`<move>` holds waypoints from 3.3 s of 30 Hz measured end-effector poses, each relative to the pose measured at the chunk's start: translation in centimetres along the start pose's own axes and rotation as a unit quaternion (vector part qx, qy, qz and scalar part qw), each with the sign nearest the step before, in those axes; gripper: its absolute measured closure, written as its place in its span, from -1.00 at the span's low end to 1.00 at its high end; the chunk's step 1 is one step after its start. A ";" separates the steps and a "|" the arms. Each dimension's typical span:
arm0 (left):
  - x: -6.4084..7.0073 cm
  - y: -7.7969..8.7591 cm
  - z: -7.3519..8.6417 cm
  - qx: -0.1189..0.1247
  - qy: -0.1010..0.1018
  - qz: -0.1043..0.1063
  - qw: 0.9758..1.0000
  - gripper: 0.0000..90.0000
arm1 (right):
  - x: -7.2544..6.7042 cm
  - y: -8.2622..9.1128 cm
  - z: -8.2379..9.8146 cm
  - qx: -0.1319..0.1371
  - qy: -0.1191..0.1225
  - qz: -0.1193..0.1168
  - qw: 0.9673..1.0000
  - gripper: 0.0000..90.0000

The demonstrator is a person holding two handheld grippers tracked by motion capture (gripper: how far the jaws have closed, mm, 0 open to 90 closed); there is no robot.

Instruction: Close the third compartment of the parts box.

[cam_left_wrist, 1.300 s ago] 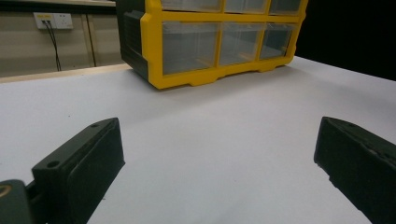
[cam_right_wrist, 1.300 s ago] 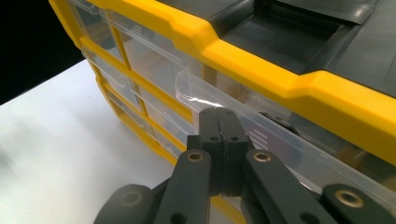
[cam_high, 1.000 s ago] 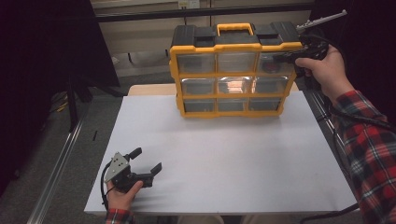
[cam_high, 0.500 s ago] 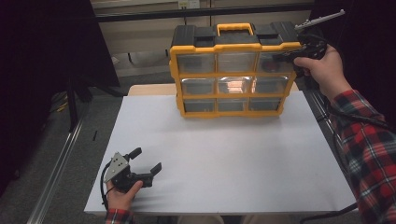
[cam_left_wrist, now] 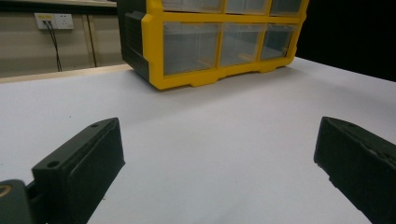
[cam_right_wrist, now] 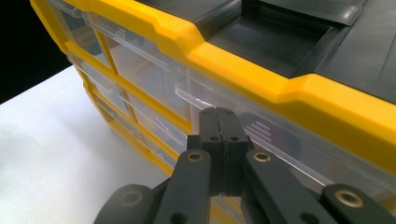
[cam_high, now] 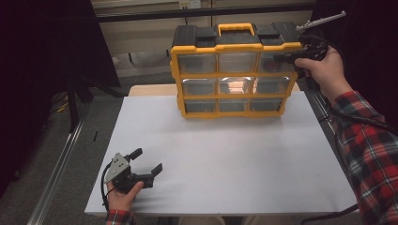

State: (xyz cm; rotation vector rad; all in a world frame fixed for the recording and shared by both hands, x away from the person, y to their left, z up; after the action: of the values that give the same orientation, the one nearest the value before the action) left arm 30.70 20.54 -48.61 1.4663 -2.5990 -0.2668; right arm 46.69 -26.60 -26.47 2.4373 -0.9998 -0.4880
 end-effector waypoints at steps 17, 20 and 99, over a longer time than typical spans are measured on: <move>0.0 0.0 0.0 0.000 0.001 0.000 1.000 -0.96 | 0.1 -0.3 0.1 0.003 0.000 0.005 1.000 1.00; 0.0 0.0 0.0 0.000 0.001 0.001 1.000 -0.96 | 0.1 -0.3 0.0 0.002 0.001 0.005 1.000 1.00; 0.1 -0.2 -0.2 0.004 -0.002 0.003 1.000 -0.96 | -5.3 -0.4 7.2 0.104 -0.007 -0.033 0.994 -0.67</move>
State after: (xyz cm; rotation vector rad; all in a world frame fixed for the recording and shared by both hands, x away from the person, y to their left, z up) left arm 30.85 20.38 -48.44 1.4605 -2.6098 -0.2594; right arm 39.93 -24.50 -31.88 2.6622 -1.0253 -0.4434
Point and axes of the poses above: each handheld gripper's, and its own axes: y roughly backward along the jaws, z roughly out of its underside, x roughly to its right, the point moved 6 cm from there along -y, roughly forward along the jaws, and after that the axes turned 12 degrees about -z, right-handed, at the moved point
